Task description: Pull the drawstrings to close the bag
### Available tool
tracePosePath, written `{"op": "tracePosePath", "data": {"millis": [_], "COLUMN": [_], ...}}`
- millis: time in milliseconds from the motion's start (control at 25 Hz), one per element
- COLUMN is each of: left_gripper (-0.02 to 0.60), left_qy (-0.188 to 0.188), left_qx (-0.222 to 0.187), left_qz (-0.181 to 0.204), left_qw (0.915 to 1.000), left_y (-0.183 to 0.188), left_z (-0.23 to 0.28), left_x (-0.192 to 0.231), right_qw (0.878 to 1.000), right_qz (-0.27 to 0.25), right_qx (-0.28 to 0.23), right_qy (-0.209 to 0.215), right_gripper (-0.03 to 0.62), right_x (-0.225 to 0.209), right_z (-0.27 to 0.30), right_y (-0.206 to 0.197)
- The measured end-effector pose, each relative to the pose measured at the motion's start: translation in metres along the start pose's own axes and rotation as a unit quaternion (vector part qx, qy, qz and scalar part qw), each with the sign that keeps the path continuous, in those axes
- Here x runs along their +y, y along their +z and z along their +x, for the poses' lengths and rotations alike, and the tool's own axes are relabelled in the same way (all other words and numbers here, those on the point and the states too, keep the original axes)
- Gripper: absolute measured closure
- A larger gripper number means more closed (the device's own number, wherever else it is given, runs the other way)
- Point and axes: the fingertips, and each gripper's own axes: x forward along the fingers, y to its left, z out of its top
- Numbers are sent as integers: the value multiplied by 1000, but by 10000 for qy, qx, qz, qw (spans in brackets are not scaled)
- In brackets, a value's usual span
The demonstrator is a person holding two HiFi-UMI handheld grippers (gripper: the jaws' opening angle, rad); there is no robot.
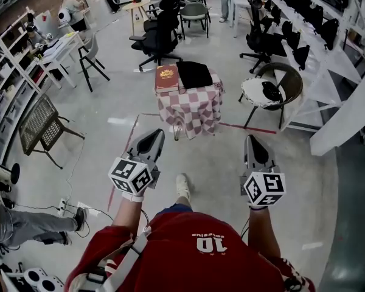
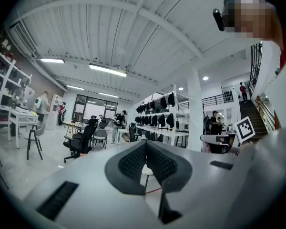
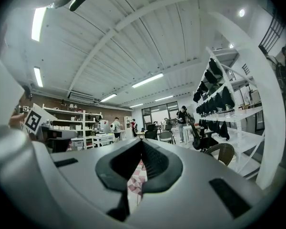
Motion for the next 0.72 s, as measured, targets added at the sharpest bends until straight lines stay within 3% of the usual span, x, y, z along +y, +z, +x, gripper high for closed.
{"op": "tracePosePath", "data": {"millis": [360, 720], "left_gripper": [572, 572], "left_qy": [103, 67], "left_qx": [160, 160], "left_qz": [7, -24], "left_qw": [9998, 9998], "left_y": [-20, -16], "left_z": [40, 118], "left_x": [41, 100], "right_qw": [9997, 9992], "right_qz": [-26, -177], "right_qx": [223, 352], "right_qy": [35, -12], "right_gripper": [579, 579], "right_x": [-12, -37], "right_z": [47, 143], "right_y": [-16, -8]}}
